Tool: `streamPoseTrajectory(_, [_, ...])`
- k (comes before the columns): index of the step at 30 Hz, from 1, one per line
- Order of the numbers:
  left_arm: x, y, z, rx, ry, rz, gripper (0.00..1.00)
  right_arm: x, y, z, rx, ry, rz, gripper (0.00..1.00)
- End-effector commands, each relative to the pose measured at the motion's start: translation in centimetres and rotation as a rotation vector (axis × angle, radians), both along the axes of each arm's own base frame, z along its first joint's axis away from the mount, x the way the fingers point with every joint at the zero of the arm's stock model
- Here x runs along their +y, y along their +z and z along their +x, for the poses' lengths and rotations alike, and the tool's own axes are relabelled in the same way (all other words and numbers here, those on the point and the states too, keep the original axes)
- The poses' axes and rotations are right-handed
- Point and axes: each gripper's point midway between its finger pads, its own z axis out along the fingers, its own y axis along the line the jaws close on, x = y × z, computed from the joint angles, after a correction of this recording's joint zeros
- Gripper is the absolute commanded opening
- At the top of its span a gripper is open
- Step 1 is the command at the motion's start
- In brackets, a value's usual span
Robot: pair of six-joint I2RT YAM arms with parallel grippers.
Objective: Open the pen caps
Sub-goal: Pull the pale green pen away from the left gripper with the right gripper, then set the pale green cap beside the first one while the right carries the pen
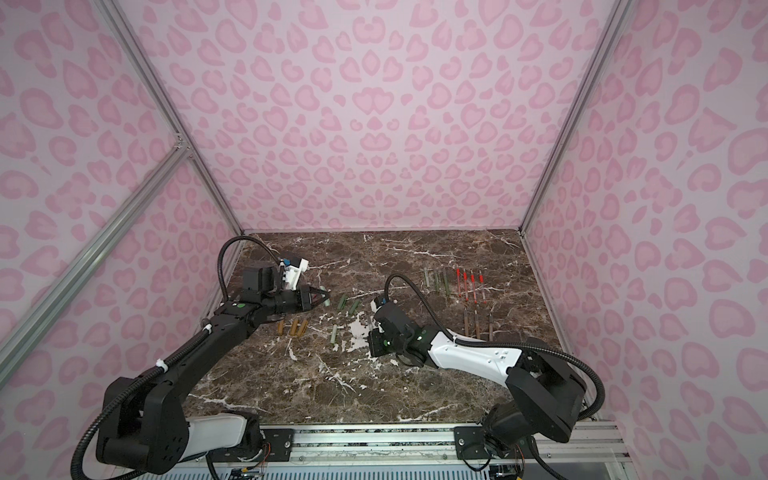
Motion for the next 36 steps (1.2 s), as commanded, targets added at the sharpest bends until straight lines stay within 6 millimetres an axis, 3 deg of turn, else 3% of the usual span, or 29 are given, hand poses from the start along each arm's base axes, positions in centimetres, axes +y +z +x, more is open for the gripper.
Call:
streamPoseTrajectory(1, [0.2, -3.4, -0.7, 0.047, -0.004, 0.116, 0.03, -2.7, -0.3, 0.6, 0.000, -0.055, -0.075, 0.00])
streamPoseTrajectory(4, [-0.4, -5.5, -1.4, 0.094, -0.014, 0.160, 0.03, -4.6, 0.6, 1.1, -0.007, -0.102, -0.076, 0.00])
streamPoseTrajectory(9, [-2.8, -8.5, -3.0, 0.157, -0.093, 0.195, 0.03, -7.1, 1.3, 1.5, -0.026, -0.149, -0.091, 0.00])
streamPoseTrajectory(17, [-3.8, -12.4, -3.6, 0.279, -0.103, 0.287, 0.03, -9.9, 1.7, 1.4, -0.028, -0.207, -0.092, 0.00])
streamPoseTrajectory(26, [-4.0, -14.3, -3.4, 0.337, -0.100, 0.362, 0.10, -11.4, 2.0, 1.6, -0.029, -0.237, -0.095, 0.00])
streamPoseTrajectory(31, [-3.8, -14.8, -3.3, 0.350, -0.093, 0.378, 0.21, -11.6, 2.3, 1.6, -0.041, -0.228, -0.103, 0.00])
streamPoseTrajectory(36, [-3.8, -13.8, -3.3, 0.341, -0.089, 0.382, 0.31, -12.5, 2.6, 2.2, -0.031, -0.258, -0.103, 0.00])
